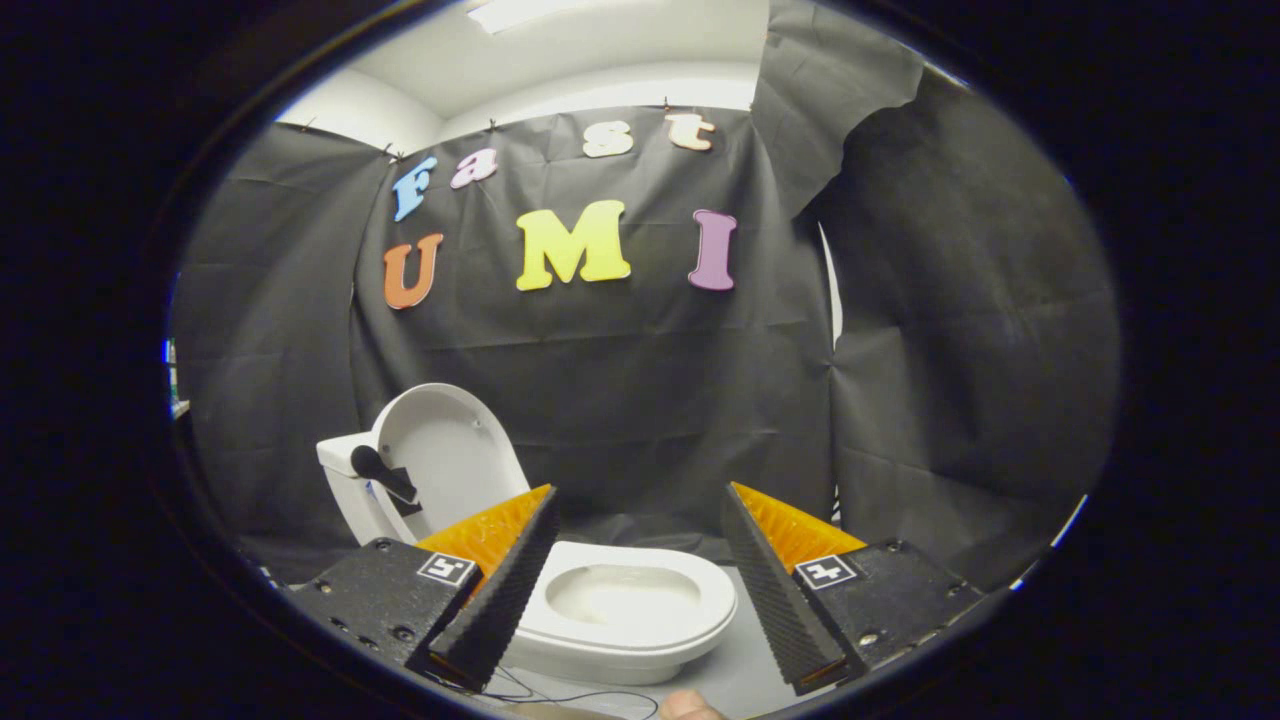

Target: Open the toilet lid.

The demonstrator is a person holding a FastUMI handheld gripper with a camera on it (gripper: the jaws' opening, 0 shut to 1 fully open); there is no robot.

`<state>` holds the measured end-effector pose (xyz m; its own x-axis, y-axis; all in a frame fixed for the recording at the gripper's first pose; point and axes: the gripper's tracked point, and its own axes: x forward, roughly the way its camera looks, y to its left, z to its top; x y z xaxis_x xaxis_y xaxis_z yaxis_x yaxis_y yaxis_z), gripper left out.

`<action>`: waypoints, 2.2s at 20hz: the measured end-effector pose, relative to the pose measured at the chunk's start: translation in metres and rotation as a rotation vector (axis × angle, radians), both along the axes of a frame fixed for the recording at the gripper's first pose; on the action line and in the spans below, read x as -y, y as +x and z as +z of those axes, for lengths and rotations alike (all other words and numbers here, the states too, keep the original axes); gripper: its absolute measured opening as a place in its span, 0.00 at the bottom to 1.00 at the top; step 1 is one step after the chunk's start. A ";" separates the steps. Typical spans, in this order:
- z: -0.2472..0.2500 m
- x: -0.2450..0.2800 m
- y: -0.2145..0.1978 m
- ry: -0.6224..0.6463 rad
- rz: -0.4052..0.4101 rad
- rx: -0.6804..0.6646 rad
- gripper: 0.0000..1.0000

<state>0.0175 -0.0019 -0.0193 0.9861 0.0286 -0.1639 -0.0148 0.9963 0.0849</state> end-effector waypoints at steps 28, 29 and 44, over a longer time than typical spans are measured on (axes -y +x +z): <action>0.003 -0.028 0.001 -0.068 0.062 0.089 1.00; 0.003 -0.027 0.001 -0.068 0.061 0.089 1.00; 0.000 -0.021 0.001 -0.070 0.035 0.067 1.00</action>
